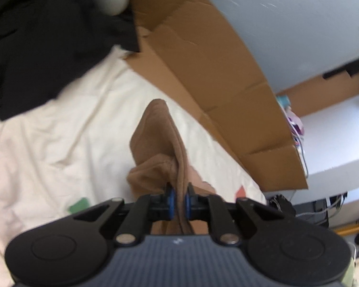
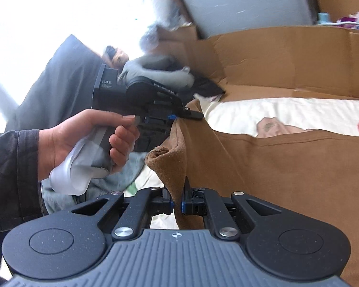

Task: Fold clothes
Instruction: 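Lift the pinched shirt with both tools and turn it over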

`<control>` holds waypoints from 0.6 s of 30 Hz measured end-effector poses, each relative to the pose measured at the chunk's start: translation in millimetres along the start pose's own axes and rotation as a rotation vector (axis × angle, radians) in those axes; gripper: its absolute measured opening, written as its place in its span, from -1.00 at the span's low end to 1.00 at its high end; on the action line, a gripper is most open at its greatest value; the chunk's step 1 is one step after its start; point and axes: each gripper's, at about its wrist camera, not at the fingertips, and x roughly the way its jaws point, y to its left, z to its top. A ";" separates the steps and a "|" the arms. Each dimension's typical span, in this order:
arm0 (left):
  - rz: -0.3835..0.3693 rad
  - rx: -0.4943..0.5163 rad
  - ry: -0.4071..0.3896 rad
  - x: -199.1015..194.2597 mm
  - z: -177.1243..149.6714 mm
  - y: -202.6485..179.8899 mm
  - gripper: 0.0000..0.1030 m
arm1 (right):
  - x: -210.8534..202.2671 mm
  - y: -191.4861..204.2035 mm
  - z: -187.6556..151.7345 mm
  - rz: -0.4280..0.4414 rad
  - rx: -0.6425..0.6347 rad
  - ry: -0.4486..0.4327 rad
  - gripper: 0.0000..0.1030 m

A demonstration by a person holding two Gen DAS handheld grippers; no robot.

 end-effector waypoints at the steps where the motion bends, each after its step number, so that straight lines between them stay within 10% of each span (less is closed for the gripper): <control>1: -0.001 0.018 0.004 1.2 -0.7 -10.7 -0.82 | -5.3 -3.0 -1.2 -0.005 0.021 -0.012 -0.92; 18: 0.008 0.149 0.057 88.2 -38.3 -128.4 -0.83 | -66.8 -93.9 -13.0 -0.166 0.265 -0.147 -0.92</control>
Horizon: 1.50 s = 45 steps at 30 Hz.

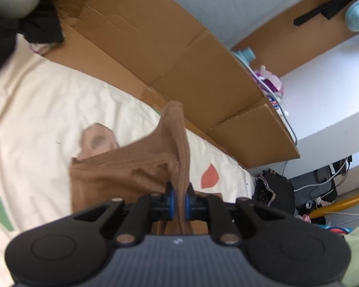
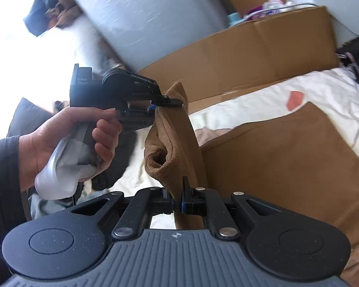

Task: Fold clothes
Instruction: 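Lift the pinched shirt with both tools and turn it over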

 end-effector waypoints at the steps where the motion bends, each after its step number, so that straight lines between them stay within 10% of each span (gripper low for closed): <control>1: -0.002 0.003 0.007 7.3 -2.1 -5.3 -0.83 | -0.8 -4.6 0.5 -0.010 0.006 -0.004 -0.92; 17: -0.009 0.074 0.105 94.7 -40.5 -65.6 -0.83 | -18.9 -88.2 -6.2 -0.146 0.229 -0.079 -0.92; 45: 0.222 0.263 0.264 207.9 -86.1 -120.9 -0.82 | -10.3 -195.4 -82.5 -0.501 0.839 -0.337 -0.99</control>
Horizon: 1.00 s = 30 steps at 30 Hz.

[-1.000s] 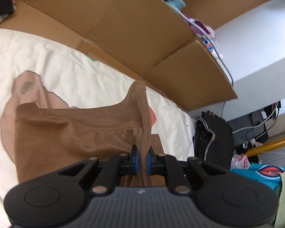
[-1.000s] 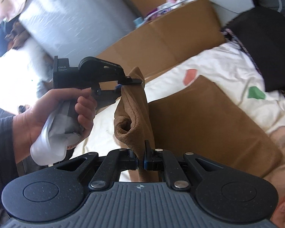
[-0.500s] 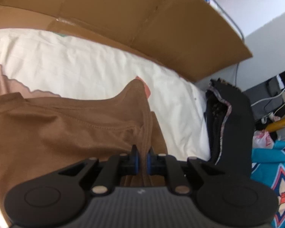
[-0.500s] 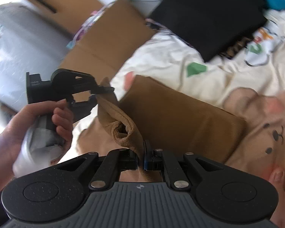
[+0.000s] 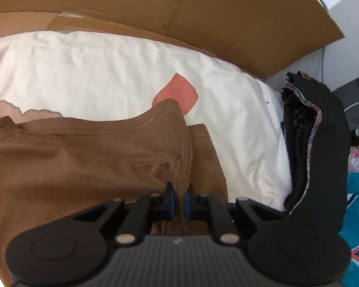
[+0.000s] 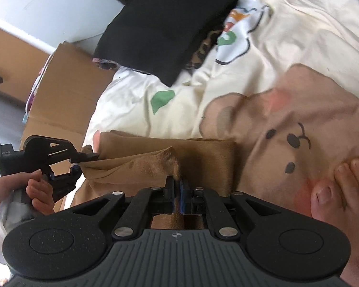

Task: Fold clothes
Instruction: 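Lift the pinched shirt with both tools and turn it over, then lower the held shirt onto the bedsheet with both tools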

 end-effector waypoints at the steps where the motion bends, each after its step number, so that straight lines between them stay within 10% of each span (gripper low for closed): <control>1: 0.008 0.008 0.000 1.1 -0.6 -1.5 -0.82 | -0.6 0.4 -1.9 -0.004 -0.003 -0.003 -0.99; 16: 0.064 0.075 0.042 12.7 6.1 -10.2 -0.82 | 16.4 -4.3 15.4 0.082 -0.030 0.049 -0.90; 30: 0.087 0.132 0.018 6.2 -10.6 -40.9 -0.82 | -12.1 -2.4 5.5 -0.048 -0.021 -0.069 -1.00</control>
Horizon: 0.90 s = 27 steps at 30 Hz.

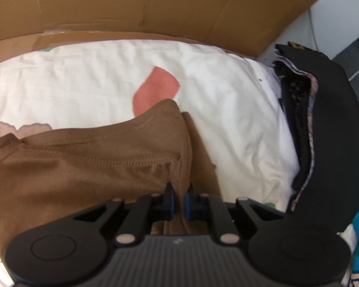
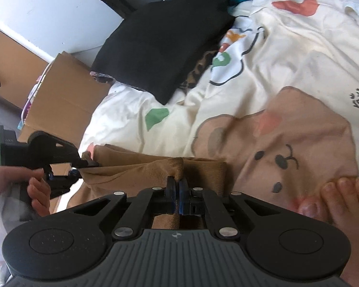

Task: Fold clothes
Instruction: 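Lower the held shirt onto the bedsheet with both tools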

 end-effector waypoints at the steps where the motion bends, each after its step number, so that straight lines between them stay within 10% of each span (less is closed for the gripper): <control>1: 0.000 0.003 0.001 0.8 -1.4 -2.6 -0.82 | -0.1 -1.8 -0.7 -0.007 0.006 0.002 -1.00; 27: 0.033 0.094 0.006 4.8 -0.9 -29.2 -0.63 | -5.9 -3.7 -6.7 -0.160 -0.019 -0.030 -1.00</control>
